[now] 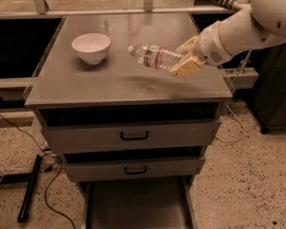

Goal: Place water bottle into bottom drawer

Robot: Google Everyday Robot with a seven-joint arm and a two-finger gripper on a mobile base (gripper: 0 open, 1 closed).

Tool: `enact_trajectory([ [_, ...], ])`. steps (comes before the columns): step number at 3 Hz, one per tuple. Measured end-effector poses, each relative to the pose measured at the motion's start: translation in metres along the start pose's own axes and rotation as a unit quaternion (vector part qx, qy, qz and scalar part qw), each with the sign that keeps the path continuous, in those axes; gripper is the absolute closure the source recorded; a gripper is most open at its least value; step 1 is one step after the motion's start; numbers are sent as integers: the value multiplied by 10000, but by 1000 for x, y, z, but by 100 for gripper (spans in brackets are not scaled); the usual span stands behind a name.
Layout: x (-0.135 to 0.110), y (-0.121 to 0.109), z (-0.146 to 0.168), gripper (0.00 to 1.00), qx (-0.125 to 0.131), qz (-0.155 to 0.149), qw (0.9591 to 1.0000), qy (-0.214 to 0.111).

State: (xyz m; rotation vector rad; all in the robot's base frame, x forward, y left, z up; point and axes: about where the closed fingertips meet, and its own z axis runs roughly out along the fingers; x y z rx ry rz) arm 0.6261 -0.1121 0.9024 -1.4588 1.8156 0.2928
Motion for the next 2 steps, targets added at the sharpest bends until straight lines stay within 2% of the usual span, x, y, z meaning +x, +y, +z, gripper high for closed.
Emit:
enact_trajectory([
  [1,24,14,-46,100,191,-337,9991,165],
  [2,54,32,-90,100,406,-544,9969,400],
])
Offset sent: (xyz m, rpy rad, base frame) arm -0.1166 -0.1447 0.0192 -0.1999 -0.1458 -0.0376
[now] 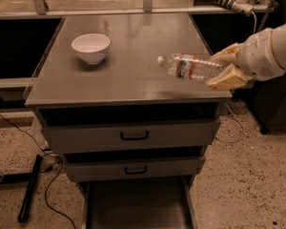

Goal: Place water bottle into bottom drawer

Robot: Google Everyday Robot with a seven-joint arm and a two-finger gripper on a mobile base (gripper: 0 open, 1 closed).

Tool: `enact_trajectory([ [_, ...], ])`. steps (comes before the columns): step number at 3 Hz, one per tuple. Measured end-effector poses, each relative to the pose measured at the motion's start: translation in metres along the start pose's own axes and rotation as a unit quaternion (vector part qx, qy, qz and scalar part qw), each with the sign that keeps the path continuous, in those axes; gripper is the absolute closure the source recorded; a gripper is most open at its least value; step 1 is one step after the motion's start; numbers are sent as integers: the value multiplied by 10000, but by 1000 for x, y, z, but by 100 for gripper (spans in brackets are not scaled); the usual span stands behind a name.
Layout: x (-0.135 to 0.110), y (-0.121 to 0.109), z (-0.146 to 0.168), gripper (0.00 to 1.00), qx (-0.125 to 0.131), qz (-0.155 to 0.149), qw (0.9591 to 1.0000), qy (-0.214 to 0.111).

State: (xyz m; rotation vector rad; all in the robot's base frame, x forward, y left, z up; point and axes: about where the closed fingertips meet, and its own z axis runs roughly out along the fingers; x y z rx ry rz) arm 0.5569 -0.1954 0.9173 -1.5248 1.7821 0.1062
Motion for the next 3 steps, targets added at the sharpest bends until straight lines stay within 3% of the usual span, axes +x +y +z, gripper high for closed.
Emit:
enact_trajectory([
  [1,28,25,-27,100,125,-47,9998,151],
  [2,50,57,-30,100,-60,-172,9996,211],
  [3,106,79,7,100,-292,-109,9995,105],
])
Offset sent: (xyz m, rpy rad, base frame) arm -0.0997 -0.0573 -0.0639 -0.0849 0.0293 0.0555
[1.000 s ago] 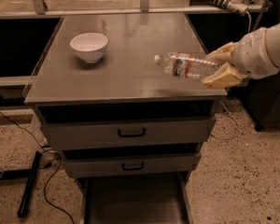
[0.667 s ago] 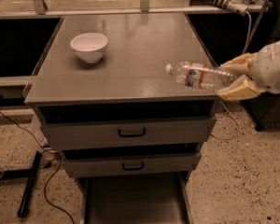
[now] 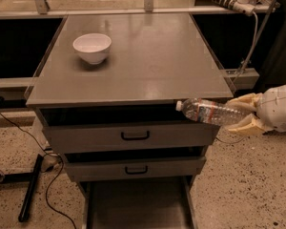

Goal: Place water bottle into bottom drawer

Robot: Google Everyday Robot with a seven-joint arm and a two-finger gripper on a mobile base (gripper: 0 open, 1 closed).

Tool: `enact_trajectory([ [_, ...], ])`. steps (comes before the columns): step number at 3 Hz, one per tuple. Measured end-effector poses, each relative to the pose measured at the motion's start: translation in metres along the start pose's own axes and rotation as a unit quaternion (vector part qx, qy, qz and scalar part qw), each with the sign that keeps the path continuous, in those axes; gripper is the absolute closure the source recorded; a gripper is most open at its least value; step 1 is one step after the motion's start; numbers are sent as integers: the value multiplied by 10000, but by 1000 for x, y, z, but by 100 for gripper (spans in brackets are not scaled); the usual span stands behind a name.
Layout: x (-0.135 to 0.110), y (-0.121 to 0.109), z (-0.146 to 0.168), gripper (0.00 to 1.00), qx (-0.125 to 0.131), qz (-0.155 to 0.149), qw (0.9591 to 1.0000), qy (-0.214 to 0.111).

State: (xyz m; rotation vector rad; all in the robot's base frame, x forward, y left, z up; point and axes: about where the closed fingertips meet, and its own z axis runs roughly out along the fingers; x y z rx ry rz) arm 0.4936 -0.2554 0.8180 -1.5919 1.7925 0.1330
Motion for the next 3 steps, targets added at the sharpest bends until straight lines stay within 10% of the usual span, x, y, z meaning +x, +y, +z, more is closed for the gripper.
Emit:
enact_trajectory([
  [3,7,35,50,100,-360,74,9991,-212],
])
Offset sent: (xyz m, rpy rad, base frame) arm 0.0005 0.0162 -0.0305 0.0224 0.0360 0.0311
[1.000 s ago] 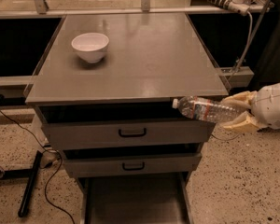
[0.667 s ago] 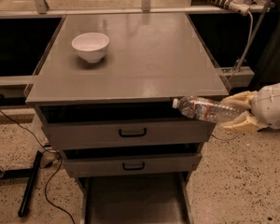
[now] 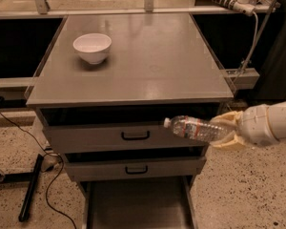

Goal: Place water bottle into bottom drawer

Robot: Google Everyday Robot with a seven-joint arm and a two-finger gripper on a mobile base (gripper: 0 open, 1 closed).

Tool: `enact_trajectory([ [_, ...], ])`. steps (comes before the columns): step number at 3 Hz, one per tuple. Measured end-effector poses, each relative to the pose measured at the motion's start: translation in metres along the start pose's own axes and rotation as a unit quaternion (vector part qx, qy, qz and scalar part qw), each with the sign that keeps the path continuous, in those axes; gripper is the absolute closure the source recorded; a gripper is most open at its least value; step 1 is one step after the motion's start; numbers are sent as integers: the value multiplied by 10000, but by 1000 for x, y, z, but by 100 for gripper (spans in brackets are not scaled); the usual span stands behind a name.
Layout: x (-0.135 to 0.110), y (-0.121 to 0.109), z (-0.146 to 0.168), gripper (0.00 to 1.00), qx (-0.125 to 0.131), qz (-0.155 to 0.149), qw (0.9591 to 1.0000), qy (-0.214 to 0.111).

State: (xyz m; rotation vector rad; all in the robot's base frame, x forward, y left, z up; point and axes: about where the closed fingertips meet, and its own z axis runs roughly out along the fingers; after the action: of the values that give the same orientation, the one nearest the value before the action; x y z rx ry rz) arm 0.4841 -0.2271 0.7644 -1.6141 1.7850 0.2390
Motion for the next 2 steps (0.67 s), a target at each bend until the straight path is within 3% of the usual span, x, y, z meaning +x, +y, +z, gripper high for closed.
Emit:
enact_trajectory([
  [1,13,36,42,100,-170,61,9997,-187],
  [2,30,65,82,100,-160,39,9994,-293],
])
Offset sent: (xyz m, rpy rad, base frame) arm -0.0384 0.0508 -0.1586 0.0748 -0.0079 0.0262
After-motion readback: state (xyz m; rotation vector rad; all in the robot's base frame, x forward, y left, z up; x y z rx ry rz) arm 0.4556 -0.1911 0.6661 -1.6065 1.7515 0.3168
